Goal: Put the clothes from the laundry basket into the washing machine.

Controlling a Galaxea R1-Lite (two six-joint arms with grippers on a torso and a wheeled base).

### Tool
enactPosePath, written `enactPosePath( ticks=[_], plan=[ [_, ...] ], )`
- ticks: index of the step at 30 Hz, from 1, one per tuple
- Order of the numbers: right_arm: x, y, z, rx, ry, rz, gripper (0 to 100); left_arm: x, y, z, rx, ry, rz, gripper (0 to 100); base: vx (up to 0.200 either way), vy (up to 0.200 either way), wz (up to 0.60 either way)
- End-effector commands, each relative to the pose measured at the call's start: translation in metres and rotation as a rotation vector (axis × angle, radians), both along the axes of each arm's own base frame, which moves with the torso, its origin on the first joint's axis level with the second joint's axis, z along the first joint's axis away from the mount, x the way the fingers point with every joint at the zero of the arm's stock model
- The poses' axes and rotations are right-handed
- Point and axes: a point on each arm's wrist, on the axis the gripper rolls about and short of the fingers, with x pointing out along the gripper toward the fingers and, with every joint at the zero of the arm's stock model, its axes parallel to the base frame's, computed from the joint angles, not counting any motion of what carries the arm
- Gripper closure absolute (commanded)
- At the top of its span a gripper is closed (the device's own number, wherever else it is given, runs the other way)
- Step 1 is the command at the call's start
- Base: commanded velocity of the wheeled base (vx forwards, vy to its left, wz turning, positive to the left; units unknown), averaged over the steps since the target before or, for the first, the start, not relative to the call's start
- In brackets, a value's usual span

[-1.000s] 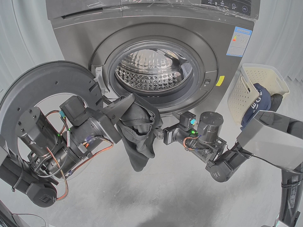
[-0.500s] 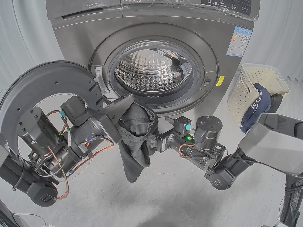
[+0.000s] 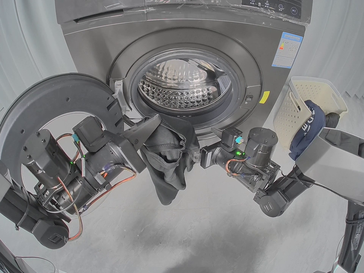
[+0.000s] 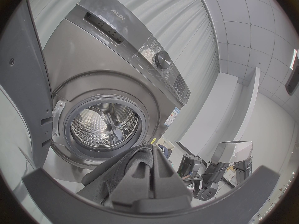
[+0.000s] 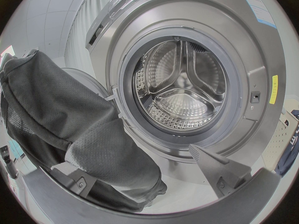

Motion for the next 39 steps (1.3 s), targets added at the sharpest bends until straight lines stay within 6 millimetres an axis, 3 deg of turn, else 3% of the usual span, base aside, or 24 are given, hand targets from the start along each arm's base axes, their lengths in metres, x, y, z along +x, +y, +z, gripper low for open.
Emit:
enactPosePath(
  ticks=[1,5,11,17,32,39],
  plan=[
    [0.003,-0.004,-0.001,-0.002,0.003,-0.012,0,0.0,0.0,0.002,-0.004,-0.005,0.0,100,0.0,0.0,0.0],
    [0.001,-0.005,-0.006,-0.013,0.018,-0.014,0,0.0,0.001,0.002,-0.006,-0.008,0.001,100,0.0,0.0,0.0],
    [-0.029,0.001,-0.029,-0.082,0.1,0.051,0,0.002,0.0,0.004,-0.017,-0.006,0.018,100,0.0,0.0,0.0],
    [-0.046,0.021,-0.017,-0.061,0.072,0.12,0,0.002,0.0,0.003,-0.015,-0.006,0.018,100,0.0,0.0,0.0],
    [-0.038,0.037,0.002,-0.003,0.004,0.135,0,0.002,-0.001,0.002,-0.013,0.0,0.018,100,0.0,0.0,0.0],
    [-0.012,0.014,0.003,0.0,-0.009,0.044,0,0.002,0.0,0.001,-0.012,0.001,0.018,100,0.0,0.0,0.0]
  ],
)
